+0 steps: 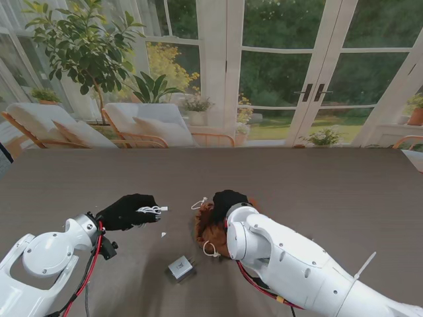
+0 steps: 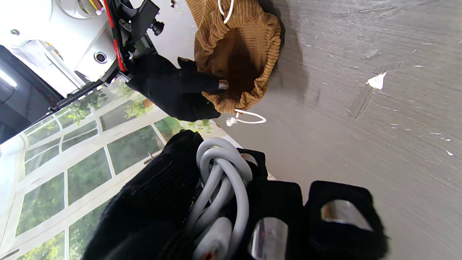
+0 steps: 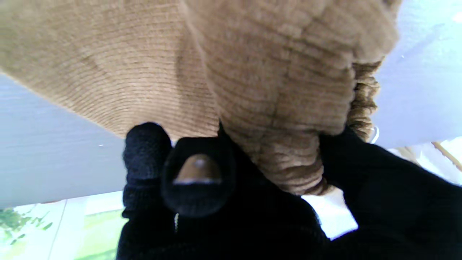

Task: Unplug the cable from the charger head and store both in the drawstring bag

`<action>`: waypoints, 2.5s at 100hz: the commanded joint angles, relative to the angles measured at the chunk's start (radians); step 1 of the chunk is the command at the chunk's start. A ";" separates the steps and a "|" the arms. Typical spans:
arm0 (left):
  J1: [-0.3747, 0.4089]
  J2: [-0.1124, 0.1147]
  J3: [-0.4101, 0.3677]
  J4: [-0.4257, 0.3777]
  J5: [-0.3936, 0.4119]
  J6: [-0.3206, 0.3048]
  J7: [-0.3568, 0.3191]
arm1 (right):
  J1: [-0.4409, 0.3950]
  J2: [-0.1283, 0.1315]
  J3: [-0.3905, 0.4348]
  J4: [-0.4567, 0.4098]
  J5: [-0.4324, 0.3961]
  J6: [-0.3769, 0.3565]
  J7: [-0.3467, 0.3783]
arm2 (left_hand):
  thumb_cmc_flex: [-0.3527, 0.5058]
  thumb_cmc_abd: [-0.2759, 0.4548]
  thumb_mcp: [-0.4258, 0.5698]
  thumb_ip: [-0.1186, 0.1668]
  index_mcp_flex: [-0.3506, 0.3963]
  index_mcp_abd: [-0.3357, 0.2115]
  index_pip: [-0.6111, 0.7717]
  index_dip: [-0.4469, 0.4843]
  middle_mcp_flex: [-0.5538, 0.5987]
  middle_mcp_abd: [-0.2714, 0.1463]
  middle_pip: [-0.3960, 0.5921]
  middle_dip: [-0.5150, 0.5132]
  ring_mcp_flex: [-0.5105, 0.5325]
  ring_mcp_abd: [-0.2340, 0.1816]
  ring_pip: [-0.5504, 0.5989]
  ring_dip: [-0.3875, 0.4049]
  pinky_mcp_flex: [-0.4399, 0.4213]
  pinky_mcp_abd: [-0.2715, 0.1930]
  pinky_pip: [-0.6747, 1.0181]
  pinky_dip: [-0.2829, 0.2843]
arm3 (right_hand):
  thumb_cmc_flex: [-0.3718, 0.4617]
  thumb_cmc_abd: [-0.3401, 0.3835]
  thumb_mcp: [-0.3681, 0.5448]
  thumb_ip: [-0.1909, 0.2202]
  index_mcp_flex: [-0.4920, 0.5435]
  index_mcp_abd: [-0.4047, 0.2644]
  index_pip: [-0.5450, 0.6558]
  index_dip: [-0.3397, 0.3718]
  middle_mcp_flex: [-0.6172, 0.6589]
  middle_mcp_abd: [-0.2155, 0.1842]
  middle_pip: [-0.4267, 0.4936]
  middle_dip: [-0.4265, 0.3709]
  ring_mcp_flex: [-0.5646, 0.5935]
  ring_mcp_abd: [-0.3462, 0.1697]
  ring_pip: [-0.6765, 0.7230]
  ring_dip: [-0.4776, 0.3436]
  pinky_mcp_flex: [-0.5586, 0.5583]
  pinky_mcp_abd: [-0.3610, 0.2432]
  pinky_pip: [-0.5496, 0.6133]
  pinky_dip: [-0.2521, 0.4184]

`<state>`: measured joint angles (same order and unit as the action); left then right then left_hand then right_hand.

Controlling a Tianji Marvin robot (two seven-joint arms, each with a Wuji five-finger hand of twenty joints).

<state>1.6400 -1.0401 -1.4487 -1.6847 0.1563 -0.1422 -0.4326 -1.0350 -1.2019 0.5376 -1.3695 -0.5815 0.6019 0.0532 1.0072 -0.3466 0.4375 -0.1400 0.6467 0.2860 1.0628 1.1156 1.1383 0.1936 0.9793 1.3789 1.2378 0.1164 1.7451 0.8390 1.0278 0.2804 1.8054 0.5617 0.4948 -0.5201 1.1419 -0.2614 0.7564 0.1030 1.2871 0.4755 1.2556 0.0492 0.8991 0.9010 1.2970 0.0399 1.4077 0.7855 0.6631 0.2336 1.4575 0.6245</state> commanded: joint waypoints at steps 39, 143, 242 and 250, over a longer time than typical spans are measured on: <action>0.003 -0.010 -0.011 -0.031 -0.010 -0.020 0.018 | -0.065 -0.016 0.085 -0.092 0.091 0.092 -0.032 | 0.172 0.133 0.216 0.082 0.101 -0.121 0.271 0.033 0.111 -0.006 0.099 0.021 0.032 -0.037 0.113 -0.014 0.047 0.022 0.259 -0.008 | -0.034 -0.069 0.181 -0.017 0.099 0.117 0.099 0.097 0.186 -0.005 0.118 0.074 0.022 -0.162 0.261 0.123 0.471 -0.019 0.218 0.054; -0.084 -0.049 0.080 -0.036 -0.098 -0.073 0.155 | -0.265 -0.054 0.281 -0.393 0.279 0.127 -0.171 | 0.194 0.135 0.209 0.069 0.099 -0.100 0.231 0.006 0.070 0.036 0.022 -0.008 0.031 0.070 0.011 -0.040 -0.020 0.108 0.190 0.013 | -0.025 -0.100 0.203 0.009 0.120 0.142 0.085 0.127 0.186 0.035 0.183 0.030 0.021 -0.137 0.314 0.158 0.485 -0.029 0.312 0.052; -0.101 -0.086 0.153 -0.073 -0.189 -0.103 0.283 | -0.271 -0.156 0.312 -0.416 0.479 0.156 -0.346 | 0.246 0.103 0.175 0.030 0.100 -0.057 0.077 -0.185 -0.061 0.102 -0.215 -0.148 -0.265 0.371 -0.554 0.021 -0.464 0.223 -0.266 0.362 | 0.031 -0.100 0.171 -0.012 0.100 0.180 0.074 0.121 0.184 0.080 0.117 0.054 0.018 -0.096 0.298 0.150 0.475 0.028 0.273 0.082; -0.103 -0.088 0.156 -0.073 -0.191 -0.108 0.288 | -0.272 -0.159 0.313 -0.420 0.484 0.159 -0.351 | 0.245 0.095 0.182 0.026 0.103 -0.055 0.063 -0.201 -0.068 0.104 -0.238 -0.118 -0.294 0.384 -0.597 0.015 -0.497 0.222 -0.295 0.369 | 0.031 -0.101 0.170 -0.012 0.100 0.180 0.075 0.120 0.184 0.080 0.115 0.057 0.018 -0.096 0.299 0.151 0.475 0.030 0.272 0.087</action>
<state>1.5374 -1.1184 -1.2956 -1.7492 -0.0315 -0.2441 -0.1326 -1.3056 -1.3517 0.8511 -1.7721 -0.0993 0.7593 -0.3092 1.0606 -0.3483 0.4458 -0.1655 0.6467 0.3473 1.0385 0.9333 1.0869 0.3095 0.7610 1.2460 0.9742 0.4349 1.1876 0.8574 0.5745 0.5209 1.5065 0.8964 0.4931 -0.6115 1.2979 -0.2743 0.8555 0.1350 1.3088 0.5657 1.3408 0.0637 1.0292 0.9431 1.3131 0.0719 1.6698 0.9319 0.6626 0.2369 1.7109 0.6724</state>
